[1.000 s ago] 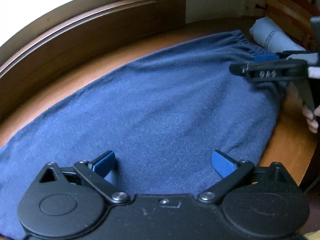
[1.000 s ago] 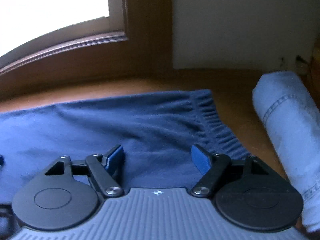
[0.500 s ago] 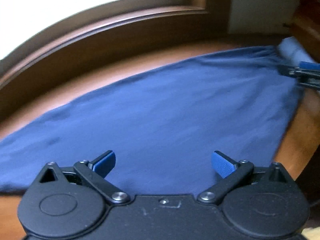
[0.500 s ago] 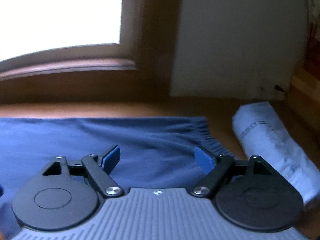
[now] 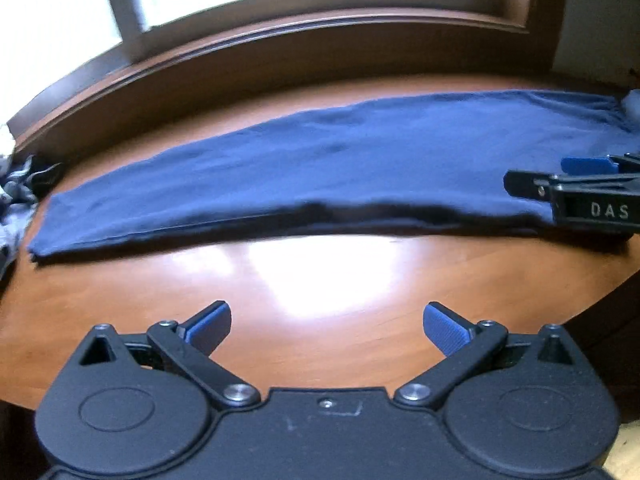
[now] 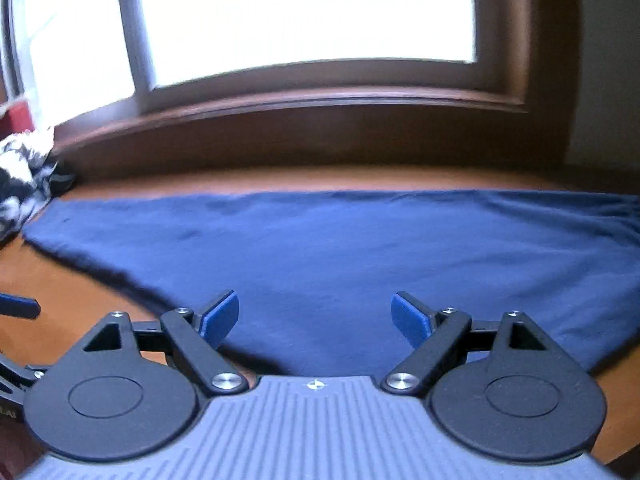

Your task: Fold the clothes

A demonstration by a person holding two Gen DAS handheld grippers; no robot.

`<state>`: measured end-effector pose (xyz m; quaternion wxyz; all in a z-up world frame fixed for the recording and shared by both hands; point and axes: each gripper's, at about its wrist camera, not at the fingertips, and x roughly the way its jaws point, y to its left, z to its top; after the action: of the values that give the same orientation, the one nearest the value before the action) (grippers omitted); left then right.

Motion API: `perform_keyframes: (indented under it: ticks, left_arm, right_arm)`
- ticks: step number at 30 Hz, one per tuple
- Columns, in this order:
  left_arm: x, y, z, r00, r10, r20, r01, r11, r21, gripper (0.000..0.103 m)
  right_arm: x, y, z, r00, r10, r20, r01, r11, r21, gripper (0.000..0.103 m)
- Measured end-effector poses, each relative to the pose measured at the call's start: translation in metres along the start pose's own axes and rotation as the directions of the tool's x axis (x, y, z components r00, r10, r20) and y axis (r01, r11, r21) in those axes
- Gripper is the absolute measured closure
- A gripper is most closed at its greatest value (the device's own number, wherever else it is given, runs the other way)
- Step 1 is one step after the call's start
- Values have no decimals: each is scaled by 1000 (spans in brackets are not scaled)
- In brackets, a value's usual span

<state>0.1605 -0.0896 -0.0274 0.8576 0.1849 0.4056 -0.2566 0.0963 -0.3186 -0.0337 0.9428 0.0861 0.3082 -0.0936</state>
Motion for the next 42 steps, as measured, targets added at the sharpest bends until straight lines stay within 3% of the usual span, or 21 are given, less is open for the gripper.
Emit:
perform_keyframes:
  ticks: [5, 10, 15, 19, 24, 28, 33, 42]
  left_arm:
    - [5, 41, 8, 1000, 11, 4, -11, 998, -69, 0]
    - [7, 95, 13, 998, 61, -32, -64, 992, -111, 0]
    - [17, 142, 19, 990, 127, -68, -137, 976, -167, 0]
    - [19, 179, 24, 993, 101, -68, -112, 977, -182, 0]
    - [33, 239, 31, 999, 26, -33, -30, 993, -118, 0]
    - [43, 290, 37, 998, -49, -40, 49, 999, 4, 0]
    - [47, 337, 37, 990, -130, -45, 134, 986, 96, 0]
    - [54, 384, 34, 972, -234, -27, 235, 958, 163, 0]
  right_arm:
    - [12, 37, 12, 999, 35, -16, -36, 997, -72, 17]
    - [49, 64, 29, 991, 113, -71, -116, 993, -38, 17]
    - [77, 106, 37, 979, 190, -66, -192, 981, -18, 17]
    - [88, 138, 38, 976, 208, -66, -210, 977, -25, 17]
    - [96, 180, 37, 990, 138, -35, -139, 990, -27, 17]
    - [98, 222, 27, 1000, 22, -2, -21, 997, 76, 17]
    - [94, 281, 18, 999, -54, -7, 54, 980, 190, 17]
    - [92, 355, 19, 987, -164, 1, 160, 965, 208, 17]
